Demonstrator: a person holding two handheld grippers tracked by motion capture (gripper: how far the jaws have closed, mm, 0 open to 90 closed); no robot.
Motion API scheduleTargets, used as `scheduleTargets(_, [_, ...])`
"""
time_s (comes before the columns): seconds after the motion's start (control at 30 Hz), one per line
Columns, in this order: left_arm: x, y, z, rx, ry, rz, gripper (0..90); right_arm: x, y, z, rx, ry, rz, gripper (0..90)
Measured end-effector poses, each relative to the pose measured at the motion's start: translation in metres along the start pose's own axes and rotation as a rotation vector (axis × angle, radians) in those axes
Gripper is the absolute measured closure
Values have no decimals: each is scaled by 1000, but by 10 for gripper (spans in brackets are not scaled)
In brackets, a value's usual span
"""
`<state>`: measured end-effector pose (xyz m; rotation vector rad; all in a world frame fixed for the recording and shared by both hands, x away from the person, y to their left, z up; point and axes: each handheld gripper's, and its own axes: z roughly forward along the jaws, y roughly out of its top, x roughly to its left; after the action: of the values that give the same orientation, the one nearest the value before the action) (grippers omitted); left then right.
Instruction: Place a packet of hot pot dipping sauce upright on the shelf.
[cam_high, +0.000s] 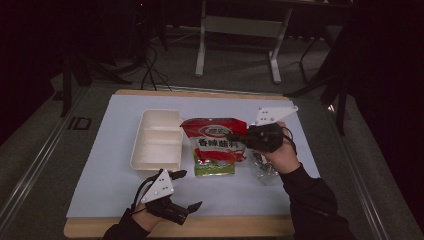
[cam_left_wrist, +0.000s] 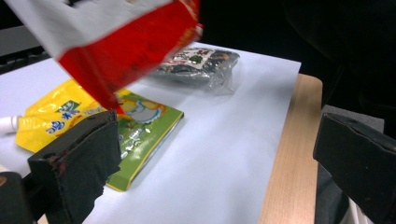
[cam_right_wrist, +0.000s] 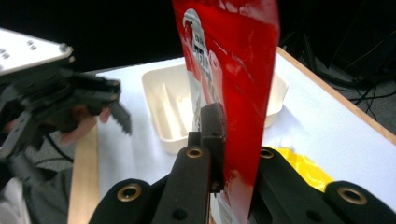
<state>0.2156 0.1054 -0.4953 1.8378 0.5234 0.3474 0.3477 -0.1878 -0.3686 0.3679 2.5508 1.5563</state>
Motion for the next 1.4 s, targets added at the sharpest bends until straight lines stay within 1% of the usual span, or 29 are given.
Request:
scheduleTargets(0.1, [0, -3, -2, -3, 4, -9, 19, -7, 6, 9, -5, -2, 4, 900])
scheduleTargets(0.13, [0, -5, -2, -3, -1, -16, 19, -10, 7, 12, -9, -1, 7, 900])
scheduleTargets(0.2, [0, -8, -1, 4, 1, -16, 19, -15, 11, 18, -7, -4, 11, 900])
scheduleTargets(0.4, [-1, -18, 0, 18, -24, -35, 19, -29, 21, 38, -15, -11, 27, 900])
scheduleTargets(0.47, [-2, -21, 0, 26, -29, -32, 19, -32, 24, 44, -20, -16, 32, 900])
scheduleTargets(0.6, [-3, -26, 0, 36, -27, -39, 20, -37, 31, 56, -26, -19, 35, 900])
scheduleTargets(0.63, [-3, -28, 0, 30, -24, -41, 19, -39, 33, 60, -27, -19, 35, 900])
scheduleTargets(0.8, [-2, -33, -2, 31, -14, -37, 19, -45, 41, 77, -22, -19, 42, 900])
scheduleTargets(0.83, [-2, -33, -2, 31, -14, -37, 19, -45, 41, 77, -22, -19, 42, 900])
scheduleTargets(0.87, [-3, -36, -3, 29, -12, -40, 19, -46, 42, 81, -23, -18, 43, 900])
scheduleTargets(0.9, [-4, -36, -3, 27, -12, -45, 20, -49, 46, 89, -21, -21, 46, 900])
scheduleTargets(0.97, [-4, -38, -3, 32, -10, -41, 20, -52, 49, 95, -27, -22, 55, 900])
scheduleTargets(1.1, [-4, -40, -3, 34, -16, -51, 20, -59, 55, 109, -43, -18, 71, 900])
scheduleTargets(1.27, [-5, -40, -6, 34, -9, -48, 20, -65, 59, 130, -36, -19, 82, 900])
scheduleTargets(1.4, [-5, -43, -8, 36, 1, -56, 20, -70, 61, 147, -42, -21, 91, 900])
